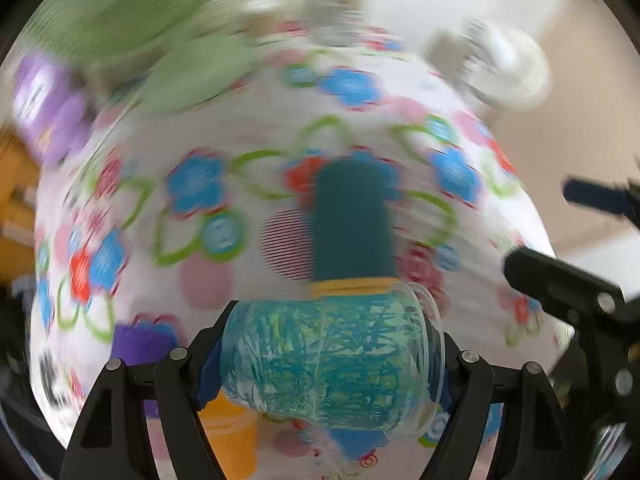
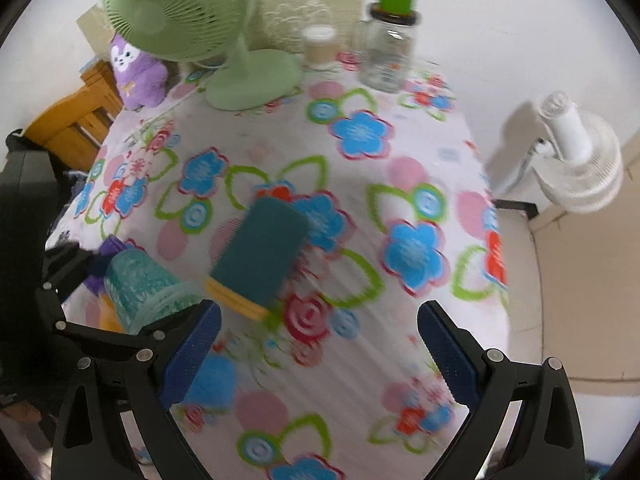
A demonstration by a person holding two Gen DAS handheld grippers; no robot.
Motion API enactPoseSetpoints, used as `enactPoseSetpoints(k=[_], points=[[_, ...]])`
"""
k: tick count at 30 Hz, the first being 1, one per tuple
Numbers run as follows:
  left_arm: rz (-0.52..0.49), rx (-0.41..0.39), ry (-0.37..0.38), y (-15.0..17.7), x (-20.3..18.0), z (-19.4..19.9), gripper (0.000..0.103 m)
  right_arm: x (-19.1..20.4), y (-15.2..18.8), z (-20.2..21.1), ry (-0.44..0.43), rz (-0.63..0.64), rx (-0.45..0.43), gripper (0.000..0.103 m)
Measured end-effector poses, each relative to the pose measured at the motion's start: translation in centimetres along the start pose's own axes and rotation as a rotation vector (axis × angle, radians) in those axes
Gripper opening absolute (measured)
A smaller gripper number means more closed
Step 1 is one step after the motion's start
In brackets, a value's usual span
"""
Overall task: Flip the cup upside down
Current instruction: 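Close the left gripper on the teal-scribbled cup and lift it, then pass the teal-scribbled cup from the left gripper into the right gripper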
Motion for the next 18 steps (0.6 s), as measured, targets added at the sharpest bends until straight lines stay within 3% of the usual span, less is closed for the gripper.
enactPoseSetpoints(k=[8,18], points=[[-0.368,-0.003,0.081,-0.9,-9.1,-1.8,0.081,-5.7,4.4,0.4,0.063,-0.114,0.013,0.1],[-0.575,0.04,0.093,-0.8,-14.0,-6.8,0.081,-9.0,7.7,-2.5,0.088,-0.21,0.073,0.1]])
Point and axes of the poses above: each gripper's, at about its wrist camera, not at the fingertips, and z roughly against the way its jaws point, x to its left, y to its underside, the point moved 1 cm from there along -z, roughly the way its jaws point, and after that the axes turned 8 degrees about -z, right-handed, at the moved point
